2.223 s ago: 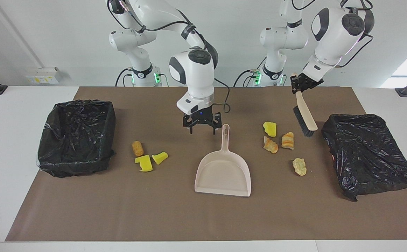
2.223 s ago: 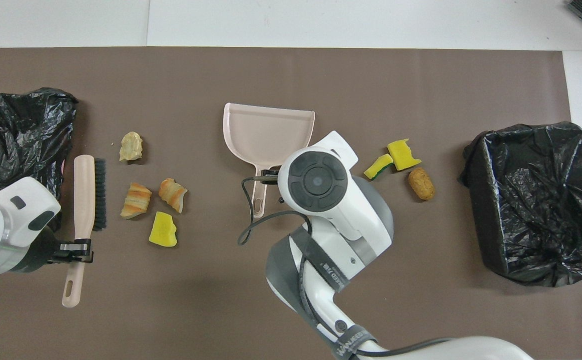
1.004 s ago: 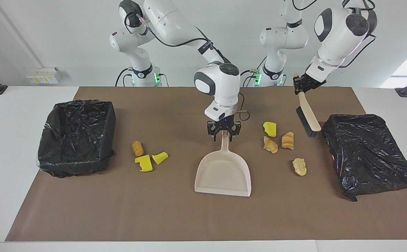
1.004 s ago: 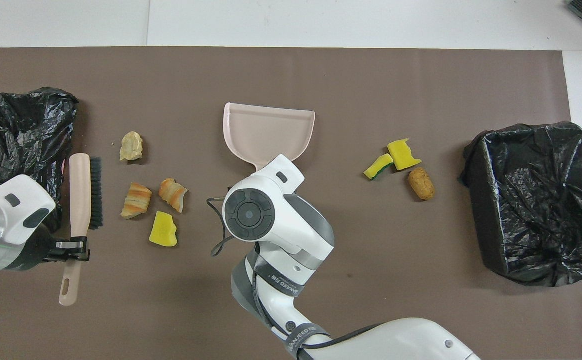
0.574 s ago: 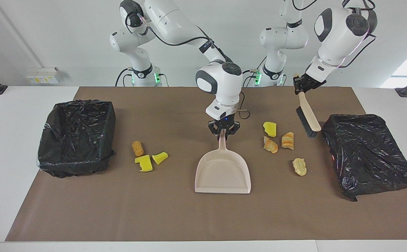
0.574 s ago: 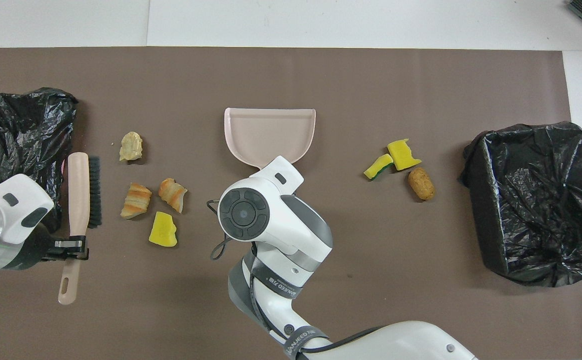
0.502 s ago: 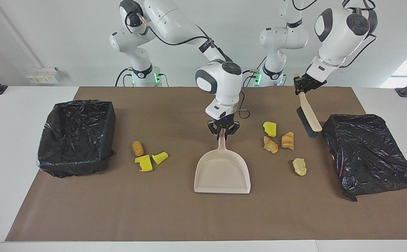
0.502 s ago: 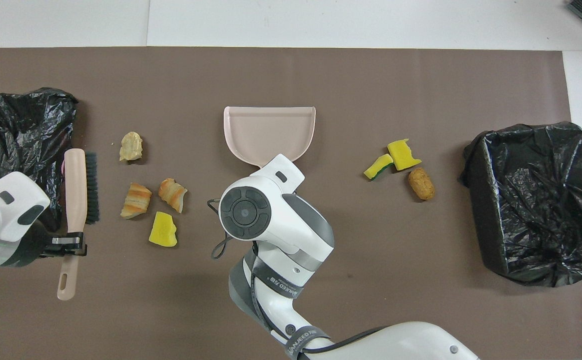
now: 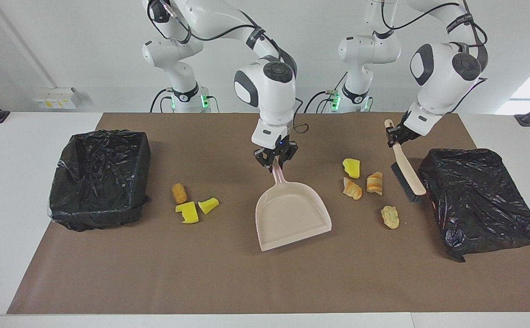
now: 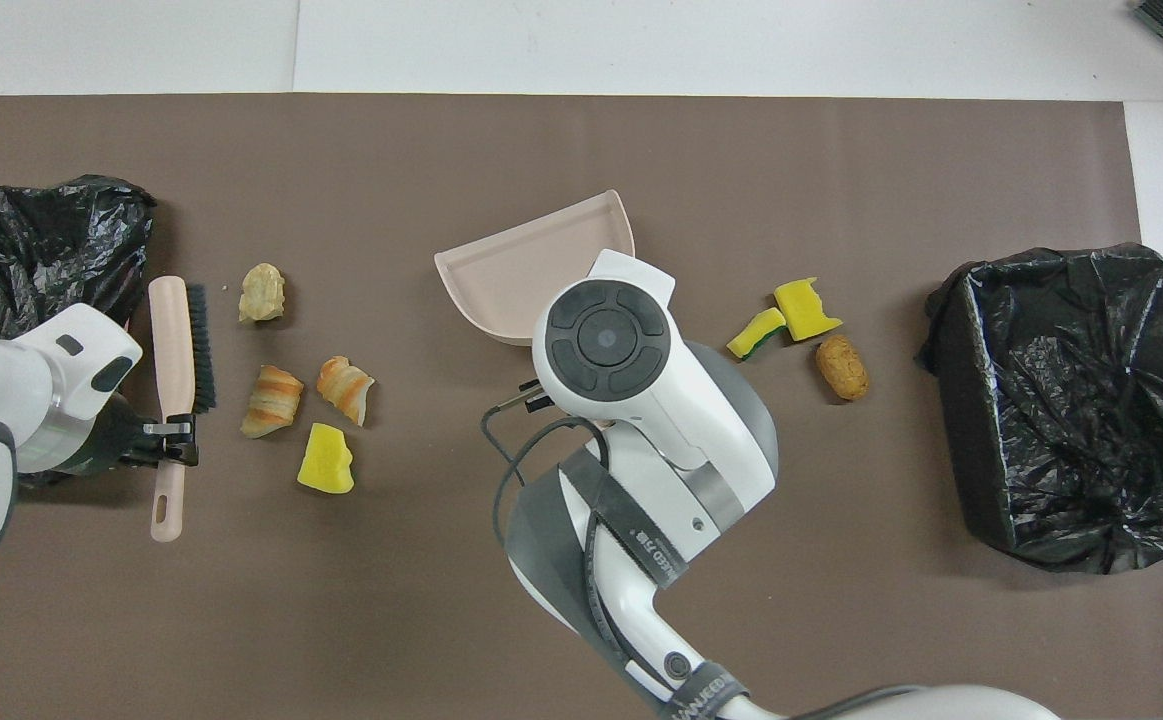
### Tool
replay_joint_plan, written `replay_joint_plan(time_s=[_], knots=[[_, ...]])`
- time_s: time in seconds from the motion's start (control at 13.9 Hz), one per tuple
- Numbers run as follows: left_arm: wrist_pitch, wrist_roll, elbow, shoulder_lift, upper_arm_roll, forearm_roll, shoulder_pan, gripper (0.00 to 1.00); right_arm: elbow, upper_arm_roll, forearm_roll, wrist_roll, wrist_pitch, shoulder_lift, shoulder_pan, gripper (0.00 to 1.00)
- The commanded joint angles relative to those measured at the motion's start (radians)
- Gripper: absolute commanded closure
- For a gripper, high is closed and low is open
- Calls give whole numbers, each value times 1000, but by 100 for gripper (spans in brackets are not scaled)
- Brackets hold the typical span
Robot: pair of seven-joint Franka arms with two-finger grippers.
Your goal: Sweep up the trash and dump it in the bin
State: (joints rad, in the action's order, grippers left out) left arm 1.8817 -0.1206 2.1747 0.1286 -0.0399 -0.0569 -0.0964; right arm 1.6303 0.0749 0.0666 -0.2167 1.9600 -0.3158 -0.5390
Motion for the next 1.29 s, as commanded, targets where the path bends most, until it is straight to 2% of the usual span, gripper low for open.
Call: replay_joint_plan(time_s=[0.0,0.22,0.43,0.57,0.79,1.22], knots=[[7,-1,-4,-64,9,15,6,100,43,8,-30,314,-99,41,46,100],[40,1,60,-55,9,15,-3,100,146,8,-30,613,-76,78,115,100],[68,-8,132,-27,12,15,-26,100,183,5,-25,969,-26,83,163,100],[71,-39,168,-3,15,14,-51,100,189,6,-8,1040,-3,78,177,100],[91,-150,166,-3,17,-3,-138,100,195,6,7,1094,5,61,163,100],[223,-273,174,-36,17,-96,-282,100,232,9,4,1140,131,27,140,100]])
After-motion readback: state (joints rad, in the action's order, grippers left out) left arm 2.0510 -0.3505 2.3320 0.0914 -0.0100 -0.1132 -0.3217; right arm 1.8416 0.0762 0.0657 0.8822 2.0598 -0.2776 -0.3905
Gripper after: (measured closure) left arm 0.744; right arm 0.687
